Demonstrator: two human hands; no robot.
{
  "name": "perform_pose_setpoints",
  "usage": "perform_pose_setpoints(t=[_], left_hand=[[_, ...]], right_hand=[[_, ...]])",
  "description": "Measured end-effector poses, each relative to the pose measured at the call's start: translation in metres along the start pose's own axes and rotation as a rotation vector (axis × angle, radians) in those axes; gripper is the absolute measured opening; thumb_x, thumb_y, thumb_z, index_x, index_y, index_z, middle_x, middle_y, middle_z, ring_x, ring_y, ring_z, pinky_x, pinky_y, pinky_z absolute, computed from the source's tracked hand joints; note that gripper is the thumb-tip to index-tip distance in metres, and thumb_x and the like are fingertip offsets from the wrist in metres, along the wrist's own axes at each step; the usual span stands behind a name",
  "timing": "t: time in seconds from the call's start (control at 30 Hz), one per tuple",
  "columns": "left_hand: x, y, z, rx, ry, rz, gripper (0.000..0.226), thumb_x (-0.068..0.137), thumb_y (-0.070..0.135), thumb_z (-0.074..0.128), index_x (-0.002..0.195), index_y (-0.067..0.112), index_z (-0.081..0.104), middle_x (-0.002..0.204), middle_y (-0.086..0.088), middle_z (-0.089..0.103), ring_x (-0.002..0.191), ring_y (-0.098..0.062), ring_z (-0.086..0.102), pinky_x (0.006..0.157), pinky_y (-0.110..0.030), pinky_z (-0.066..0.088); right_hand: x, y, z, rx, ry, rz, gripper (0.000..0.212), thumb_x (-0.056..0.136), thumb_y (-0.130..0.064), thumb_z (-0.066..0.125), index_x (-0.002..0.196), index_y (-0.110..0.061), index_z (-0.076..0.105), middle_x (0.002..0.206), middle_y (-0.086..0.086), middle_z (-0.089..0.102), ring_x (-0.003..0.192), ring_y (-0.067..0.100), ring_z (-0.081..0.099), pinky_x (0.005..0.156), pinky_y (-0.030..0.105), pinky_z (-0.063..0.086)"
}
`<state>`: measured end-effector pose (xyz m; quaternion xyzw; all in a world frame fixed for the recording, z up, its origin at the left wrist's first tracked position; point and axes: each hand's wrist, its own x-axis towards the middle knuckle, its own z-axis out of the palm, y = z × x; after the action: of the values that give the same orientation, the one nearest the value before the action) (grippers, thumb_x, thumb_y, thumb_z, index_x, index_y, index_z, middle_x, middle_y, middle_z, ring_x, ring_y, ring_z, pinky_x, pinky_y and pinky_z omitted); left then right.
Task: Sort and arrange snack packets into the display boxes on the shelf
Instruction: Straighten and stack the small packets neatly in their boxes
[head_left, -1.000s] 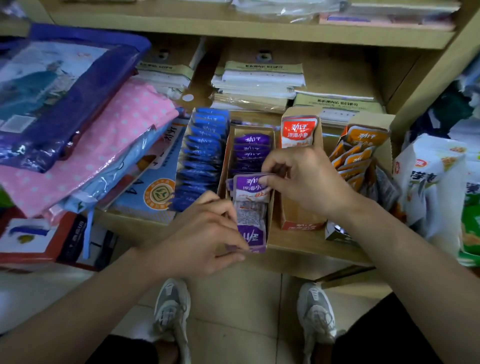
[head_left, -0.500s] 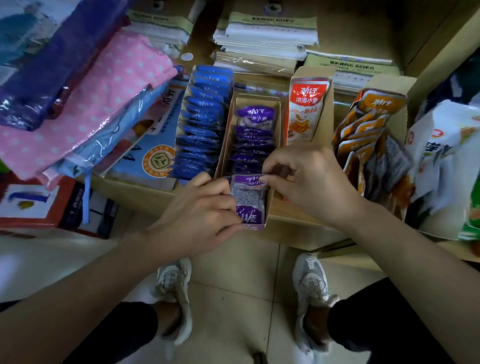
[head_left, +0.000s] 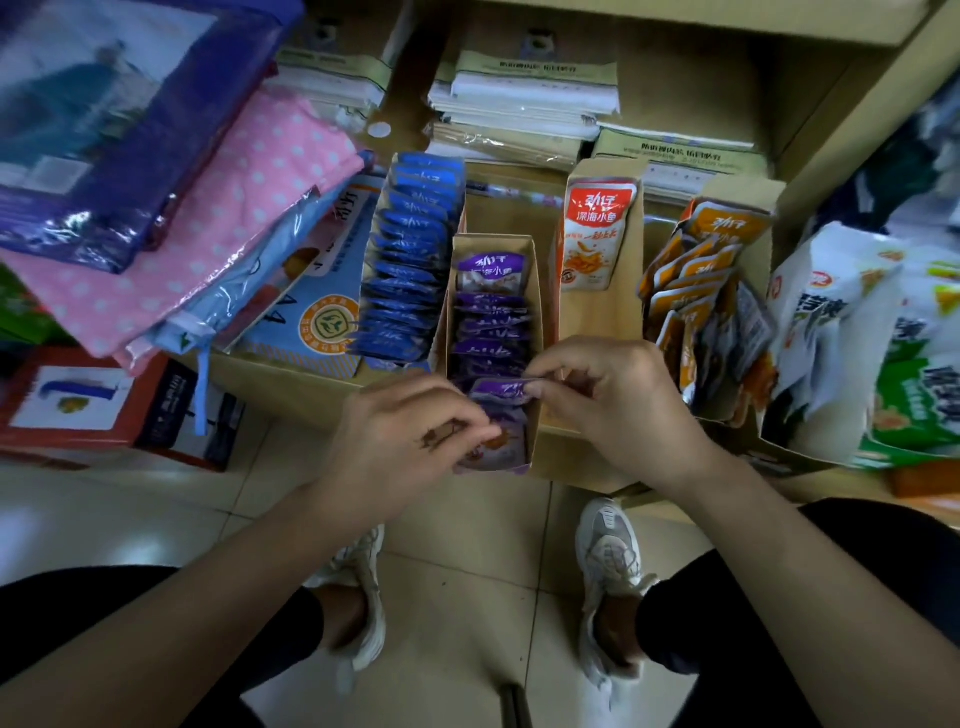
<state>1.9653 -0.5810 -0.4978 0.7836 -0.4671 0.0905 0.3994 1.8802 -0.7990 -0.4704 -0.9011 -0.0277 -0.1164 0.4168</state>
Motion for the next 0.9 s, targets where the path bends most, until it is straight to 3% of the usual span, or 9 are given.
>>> perform_pose_setpoints(t=[0.13,0.27,0.37,0.5,0.6,0.67,0.77,0.9], left_hand=[[0.022,0.005,-0.003,0.04,0.148,0.028,0.017,0.085,0.017,0.084,0.077,0.005,0.077,0.078,-0.002,0.071,0.069,-0.015,0.064,0.063,-0.033,0.052],[0.032,-0.002,-0.005,0.057,0.172,0.037,0.016,0.083,0.016,0.086,0.078,0.003,0.077,0.079,-0.004,0.072,0.069,-0.014,0.065,0.062,-0.032,0.053],[0.034,-0.002,-0.004,0.036,0.192,0.018,0.014,0.083,0.014,0.085,0.082,0.002,0.078,0.082,-0.005,0.072,0.071,-0.014,0.067,0.062,-0.032,0.054],[0.027,0.001,-0.011,0.071,0.223,0.039,0.014,0.084,0.013,0.084,0.084,0.001,0.078,0.086,-0.009,0.068,0.071,-0.011,0.062,0.067,-0.024,0.053],[0.004,0.001,-0.004,0.151,0.086,0.13,0.02,0.084,0.031,0.084,0.083,0.011,0.08,0.085,-0.001,0.072,0.071,-0.018,0.065,0.064,-0.03,0.052],[-0.01,0.0,0.004,0.247,-0.074,0.143,0.022,0.084,0.041,0.079,0.089,0.02,0.08,0.091,0.008,0.074,0.08,-0.016,0.065,0.063,-0.026,0.051],[-0.02,-0.006,0.014,0.404,-0.228,0.198,0.015,0.089,0.037,0.07,0.092,0.025,0.079,0.093,0.013,0.073,0.085,-0.014,0.059,0.061,-0.024,0.038],[-0.019,-0.011,0.015,0.415,-0.321,0.162,0.017,0.089,0.034,0.063,0.083,0.024,0.075,0.084,0.012,0.07,0.086,-0.013,0.061,0.052,-0.028,0.044]], right_hand=[[0.012,-0.003,-0.002,0.151,0.011,0.061,0.022,0.092,-0.007,0.068,0.113,-0.014,0.071,0.103,-0.007,0.071,0.095,0.007,0.069,0.076,0.029,0.06],[0.017,0.002,-0.008,0.251,-0.066,0.111,0.04,0.084,-0.001,0.074,0.121,-0.018,0.067,0.107,-0.008,0.07,0.091,0.015,0.069,0.076,0.031,0.06],[0.021,0.006,-0.002,0.066,-0.002,0.035,0.032,0.082,-0.014,0.08,0.112,-0.016,0.071,0.102,-0.009,0.07,0.088,0.006,0.067,0.07,0.016,0.054],[0.024,0.009,0.005,0.044,0.077,0.018,0.017,0.086,-0.021,0.075,0.1,-0.011,0.076,0.094,-0.009,0.072,0.088,0.002,0.068,0.071,0.014,0.053],[0.023,0.012,0.008,0.052,0.085,0.024,0.016,0.087,-0.021,0.076,0.098,-0.009,0.076,0.093,-0.005,0.073,0.088,0.005,0.069,0.068,0.018,0.055],[0.023,0.012,0.01,0.045,0.096,0.021,0.016,0.086,-0.021,0.076,0.096,-0.008,0.075,0.091,-0.009,0.071,0.086,0.0,0.067,0.066,0.013,0.052],[0.023,0.012,0.011,0.038,0.081,0.03,0.018,0.087,-0.023,0.076,0.096,-0.008,0.075,0.09,-0.013,0.068,0.086,-0.006,0.065,0.067,0.008,0.048],[0.023,0.013,0.011,0.009,0.059,0.012,0.021,0.087,-0.027,0.074,0.097,-0.009,0.074,0.093,-0.01,0.069,0.088,-0.005,0.065,0.068,0.01,0.051]])
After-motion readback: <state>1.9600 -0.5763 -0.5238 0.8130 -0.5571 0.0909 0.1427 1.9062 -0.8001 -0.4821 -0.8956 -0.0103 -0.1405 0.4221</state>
